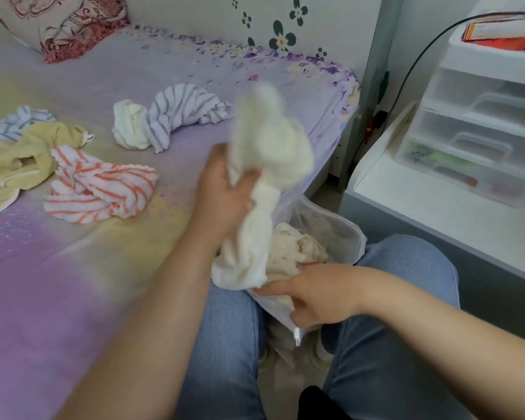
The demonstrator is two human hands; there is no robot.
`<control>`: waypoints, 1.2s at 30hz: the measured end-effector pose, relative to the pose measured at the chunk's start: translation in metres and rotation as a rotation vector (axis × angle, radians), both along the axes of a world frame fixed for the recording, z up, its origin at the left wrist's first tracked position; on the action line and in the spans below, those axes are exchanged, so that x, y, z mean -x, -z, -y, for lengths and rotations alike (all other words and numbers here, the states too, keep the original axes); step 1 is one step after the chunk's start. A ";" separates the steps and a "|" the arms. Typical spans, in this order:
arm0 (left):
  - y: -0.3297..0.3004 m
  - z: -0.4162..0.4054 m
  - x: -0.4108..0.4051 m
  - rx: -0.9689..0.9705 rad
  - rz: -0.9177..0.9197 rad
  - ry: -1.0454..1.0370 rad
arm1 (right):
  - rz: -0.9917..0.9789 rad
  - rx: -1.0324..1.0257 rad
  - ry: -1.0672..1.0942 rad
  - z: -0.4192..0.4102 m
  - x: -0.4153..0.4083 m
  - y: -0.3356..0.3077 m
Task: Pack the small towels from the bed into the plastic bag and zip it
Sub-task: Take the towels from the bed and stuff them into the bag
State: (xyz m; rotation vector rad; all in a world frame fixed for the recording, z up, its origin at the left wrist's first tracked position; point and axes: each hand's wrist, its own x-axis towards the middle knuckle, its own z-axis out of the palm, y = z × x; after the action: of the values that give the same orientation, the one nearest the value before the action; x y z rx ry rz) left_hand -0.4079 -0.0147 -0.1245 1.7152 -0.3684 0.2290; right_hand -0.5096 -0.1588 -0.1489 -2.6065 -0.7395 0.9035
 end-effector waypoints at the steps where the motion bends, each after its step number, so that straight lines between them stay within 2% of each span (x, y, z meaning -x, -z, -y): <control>1: 0.008 0.003 0.004 -0.182 0.086 0.115 | 0.061 -0.015 0.021 0.000 0.003 -0.001; 3: 0.029 0.006 0.010 -0.560 0.085 0.330 | 0.097 -0.072 0.090 0.004 0.008 -0.009; 6: 0.040 0.005 0.018 -1.288 -0.183 0.529 | 0.036 -0.141 0.193 0.014 0.012 -0.023; 7: 0.038 0.002 0.018 -1.390 -0.251 0.534 | 0.068 -0.152 0.267 0.021 0.010 -0.026; 8: 0.030 0.001 0.018 -1.373 -0.288 0.519 | 0.128 -0.164 0.365 0.027 0.007 -0.027; 10: 0.015 -0.004 0.015 -1.173 -0.240 0.419 | 0.233 -0.161 0.527 0.036 -0.004 -0.022; 12: 0.009 -0.010 0.008 -1.037 -0.062 0.178 | 0.216 -0.058 0.545 0.031 -0.020 -0.007; 13: 0.011 -0.013 0.005 -1.050 -0.014 0.090 | 0.147 -0.038 0.541 0.024 -0.028 0.004; 14: 0.014 -0.016 0.004 -1.119 -0.058 0.057 | 0.046 -0.073 0.554 0.014 -0.034 0.016; 16: 0.028 -0.020 0.005 -1.242 -0.282 0.099 | -0.143 -0.186 0.582 -0.007 -0.043 0.036; 18: 0.046 -0.024 0.007 -1.194 -0.338 0.092 | -0.175 -0.163 0.510 -0.021 -0.046 0.051; 20: 0.055 -0.032 0.008 -1.070 -0.282 0.023 | -0.057 -0.045 0.410 -0.019 -0.047 0.054; 23: 0.060 -0.043 0.008 -0.884 -0.298 -0.055 | 0.311 0.218 0.496 0.004 -0.053 0.038; 24: 0.060 -0.043 0.007 -0.839 -0.306 -0.069 | 0.366 0.285 0.489 0.013 -0.055 0.035; 25: 0.060 -0.043 0.006 -0.811 -0.310 -0.079 | 0.301 0.360 0.408 0.017 -0.055 0.030; 28: 0.064 -0.041 0.003 -0.758 -0.312 -0.093 | -0.254 0.540 -0.033 0.008 -0.051 0.037; 29: 0.066 -0.041 0.003 -0.747 -0.308 -0.099 | -0.367 0.586 -0.126 0.003 -0.050 0.043; 30: 0.068 -0.043 0.002 -0.737 -0.304 -0.107 | -0.415 0.570 -0.143 0.002 -0.052 0.045; 32: 0.071 -0.046 0.002 -0.697 -0.297 -0.126 | -0.386 0.392 -0.016 0.008 -0.061 0.031; 34: 0.071 -0.047 0.003 -0.658 -0.306 -0.148 | -0.294 0.235 0.154 0.019 -0.074 0.010; 36: 0.071 -0.045 0.003 -0.640 -0.311 -0.157 | -0.172 0.186 0.237 0.027 -0.083 -0.001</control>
State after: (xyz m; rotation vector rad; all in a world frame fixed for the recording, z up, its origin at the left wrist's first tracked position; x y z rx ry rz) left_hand -0.4110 0.0307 -0.1959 2.3732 -0.0710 -0.0570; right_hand -0.4265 -0.1856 -0.1476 -2.6554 -0.3070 1.1502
